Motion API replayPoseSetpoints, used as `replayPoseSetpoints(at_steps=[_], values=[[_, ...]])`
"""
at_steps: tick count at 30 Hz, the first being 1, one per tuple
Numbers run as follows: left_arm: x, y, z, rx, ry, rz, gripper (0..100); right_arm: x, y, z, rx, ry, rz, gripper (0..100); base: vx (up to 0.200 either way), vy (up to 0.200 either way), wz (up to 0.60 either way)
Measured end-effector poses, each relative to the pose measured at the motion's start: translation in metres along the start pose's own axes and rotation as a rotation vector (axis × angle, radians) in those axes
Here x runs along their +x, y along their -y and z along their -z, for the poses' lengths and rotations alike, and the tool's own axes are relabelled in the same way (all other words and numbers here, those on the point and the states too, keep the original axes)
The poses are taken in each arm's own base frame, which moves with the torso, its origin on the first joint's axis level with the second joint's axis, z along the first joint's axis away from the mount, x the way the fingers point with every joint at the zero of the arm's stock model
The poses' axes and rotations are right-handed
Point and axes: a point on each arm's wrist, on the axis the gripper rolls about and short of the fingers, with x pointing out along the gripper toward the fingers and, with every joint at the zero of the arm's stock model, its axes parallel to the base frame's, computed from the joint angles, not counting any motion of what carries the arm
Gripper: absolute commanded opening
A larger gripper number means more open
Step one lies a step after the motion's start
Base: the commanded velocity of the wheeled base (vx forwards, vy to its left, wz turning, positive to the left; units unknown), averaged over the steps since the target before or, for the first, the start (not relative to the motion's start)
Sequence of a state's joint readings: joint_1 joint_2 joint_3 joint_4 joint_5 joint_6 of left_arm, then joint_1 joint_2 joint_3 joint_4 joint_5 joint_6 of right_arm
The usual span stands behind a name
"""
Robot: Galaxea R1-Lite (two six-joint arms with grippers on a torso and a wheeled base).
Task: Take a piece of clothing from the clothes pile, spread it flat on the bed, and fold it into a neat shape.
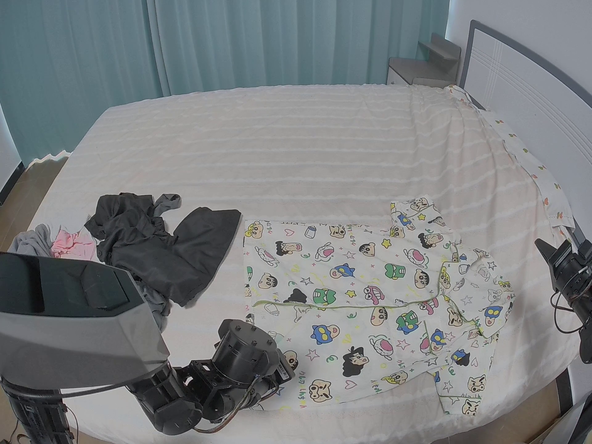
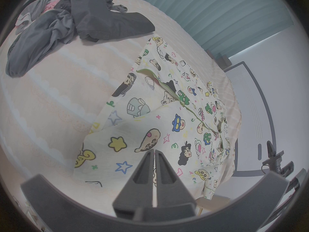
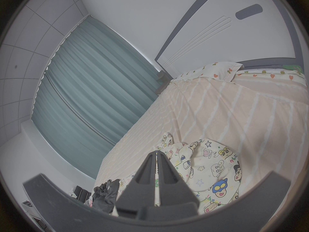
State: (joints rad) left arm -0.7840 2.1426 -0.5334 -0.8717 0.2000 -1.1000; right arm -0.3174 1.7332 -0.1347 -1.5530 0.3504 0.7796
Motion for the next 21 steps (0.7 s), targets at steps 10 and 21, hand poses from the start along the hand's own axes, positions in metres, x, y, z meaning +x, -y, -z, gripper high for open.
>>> replayPoseSetpoints(at_steps=[10, 21], values=[[0.013, -0.003, -0.027, 0.046, 0.068, -0.027, 0, 0.000, 0.000, 0.000, -0.001, 0.000, -0.002, 0, 0.000, 0.000, 0.00], [0.059, -0.005, -0.057, 0.062, -0.009, -0.091, 0, 0.000, -0.001, 0.001, -0.001, -0.004, -0.004, 0, 0.000, 0.000, 0.00]])
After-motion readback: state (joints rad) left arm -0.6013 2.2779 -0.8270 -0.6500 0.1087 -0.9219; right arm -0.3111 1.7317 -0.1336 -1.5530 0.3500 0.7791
